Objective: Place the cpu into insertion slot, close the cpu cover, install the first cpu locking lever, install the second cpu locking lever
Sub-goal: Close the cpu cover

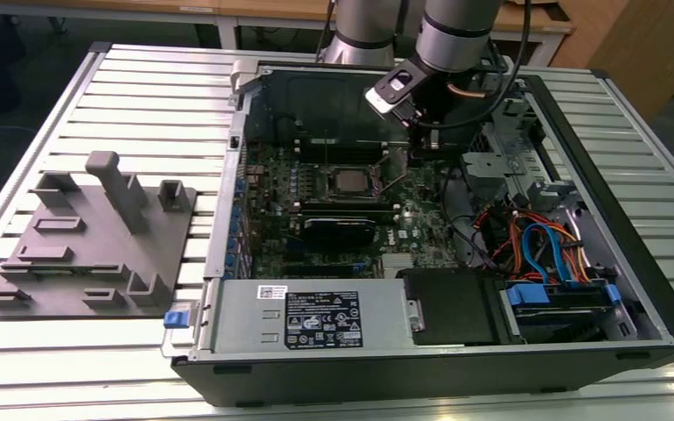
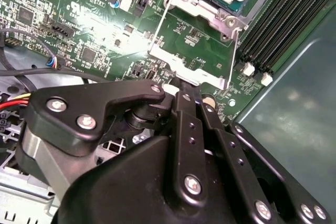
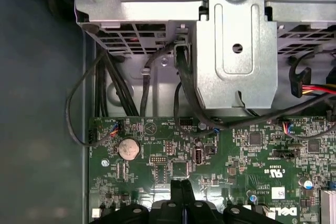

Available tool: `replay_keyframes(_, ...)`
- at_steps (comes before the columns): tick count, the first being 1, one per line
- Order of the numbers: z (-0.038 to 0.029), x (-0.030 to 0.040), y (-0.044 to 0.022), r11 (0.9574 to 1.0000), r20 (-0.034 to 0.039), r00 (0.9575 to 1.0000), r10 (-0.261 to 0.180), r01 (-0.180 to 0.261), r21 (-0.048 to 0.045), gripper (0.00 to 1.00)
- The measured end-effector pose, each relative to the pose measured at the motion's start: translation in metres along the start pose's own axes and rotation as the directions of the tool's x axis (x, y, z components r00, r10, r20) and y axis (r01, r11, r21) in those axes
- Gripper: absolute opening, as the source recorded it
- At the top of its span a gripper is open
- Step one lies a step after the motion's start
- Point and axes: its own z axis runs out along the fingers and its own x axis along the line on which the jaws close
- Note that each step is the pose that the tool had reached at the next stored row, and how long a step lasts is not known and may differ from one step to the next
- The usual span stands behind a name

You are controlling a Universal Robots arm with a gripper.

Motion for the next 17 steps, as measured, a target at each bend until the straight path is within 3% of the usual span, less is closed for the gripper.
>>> replay_keyframes(17,0.0006,-0.0003,-0.0100,1.0000,0.0001,1.0000,0.000,0.000,0.0006,0.10)
